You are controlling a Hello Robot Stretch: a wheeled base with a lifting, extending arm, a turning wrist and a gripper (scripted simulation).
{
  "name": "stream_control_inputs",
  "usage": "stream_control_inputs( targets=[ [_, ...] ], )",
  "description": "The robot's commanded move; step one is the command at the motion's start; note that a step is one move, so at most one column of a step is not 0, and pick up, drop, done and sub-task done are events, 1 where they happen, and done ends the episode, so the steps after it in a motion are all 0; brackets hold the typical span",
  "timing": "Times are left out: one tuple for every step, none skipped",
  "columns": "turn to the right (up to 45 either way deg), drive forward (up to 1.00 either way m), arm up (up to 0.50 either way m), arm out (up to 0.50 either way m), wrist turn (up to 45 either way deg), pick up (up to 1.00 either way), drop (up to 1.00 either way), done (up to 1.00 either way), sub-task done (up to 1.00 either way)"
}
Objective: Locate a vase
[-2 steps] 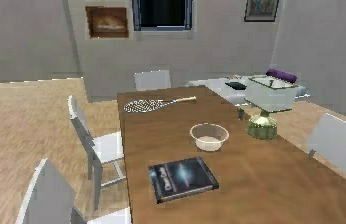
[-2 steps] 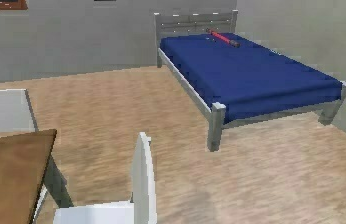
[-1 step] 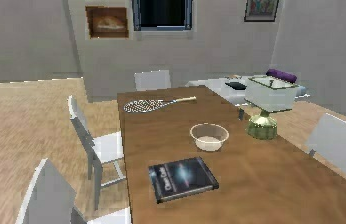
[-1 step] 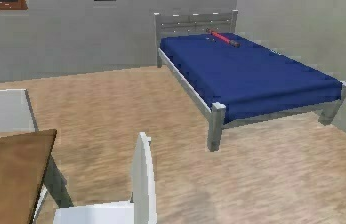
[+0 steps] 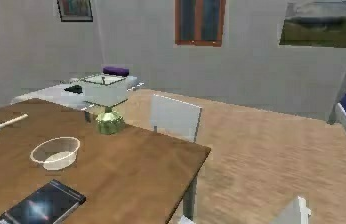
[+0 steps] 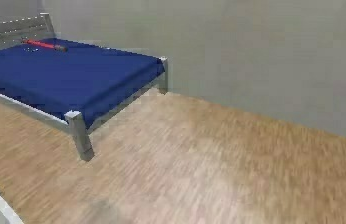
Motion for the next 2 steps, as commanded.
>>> stream_control_inputs(
  targets=[
    [45.0, 0.00, 0.00, 0.00, 0.0, 0.00, 0.00, 0.00, 0.00],
    [45.0, 0.00, 0.00, 0.00, 0.0, 0.00, 0.00, 0.00, 0.00]
  ],
)
